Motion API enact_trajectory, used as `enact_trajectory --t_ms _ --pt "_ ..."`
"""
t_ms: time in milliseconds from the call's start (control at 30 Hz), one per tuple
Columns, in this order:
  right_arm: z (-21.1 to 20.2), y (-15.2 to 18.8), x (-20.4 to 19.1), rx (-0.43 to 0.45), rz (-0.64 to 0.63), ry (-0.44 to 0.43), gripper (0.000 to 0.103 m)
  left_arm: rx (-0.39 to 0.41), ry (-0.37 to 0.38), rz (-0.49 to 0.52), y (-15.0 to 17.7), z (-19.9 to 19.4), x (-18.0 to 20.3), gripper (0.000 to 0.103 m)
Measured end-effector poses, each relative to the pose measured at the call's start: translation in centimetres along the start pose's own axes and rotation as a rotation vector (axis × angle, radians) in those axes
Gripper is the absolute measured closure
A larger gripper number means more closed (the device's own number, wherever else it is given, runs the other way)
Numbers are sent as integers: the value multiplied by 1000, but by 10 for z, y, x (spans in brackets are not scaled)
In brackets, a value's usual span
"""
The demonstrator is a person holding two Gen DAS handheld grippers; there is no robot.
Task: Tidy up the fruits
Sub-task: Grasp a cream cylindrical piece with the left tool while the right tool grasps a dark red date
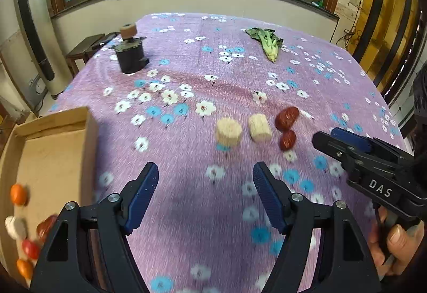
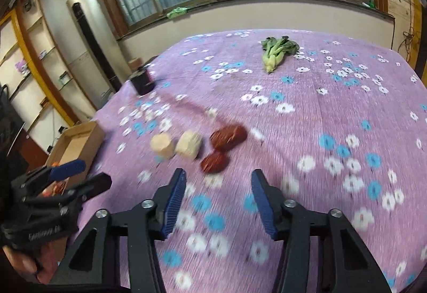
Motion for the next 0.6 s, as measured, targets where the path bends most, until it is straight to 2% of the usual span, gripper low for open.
enact_trajectory --t_ms 100,267,367,433,467,567,600 --pt "20 -12 1 -20 -12 25 53 -22 27 -17 -10 20 2 30" --pt "50 -19 2 -57 -18 36 53 -47 27 2 -19 47 12 30" --pt "60 -19 6 -65 -1 43 58 -60 20 6 -22 62 14 30" --pt "64 -19 11 -63 21 19 62 -79 15 3 -22 74 12 33" --pt "63 -19 11 -59 20 21 62 -89 15 4 -20 80 12 35" --pt "59 -18 9 -50 11 31 64 -50 -1 45 -19 78 17 49" --pt "56 -17 9 -42 14 30 64 -49 12 46 -19 77 17 65"
Point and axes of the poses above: each gripper's, at about its wrist camera, not at the fingertips, and z roughly the way its jaws point, x to its right, y to its underside, the point moved 2 cm from there along z, roughly the way its jaws point, and after that the axes turned 5 degrees about -z, right-handed, at the moved point
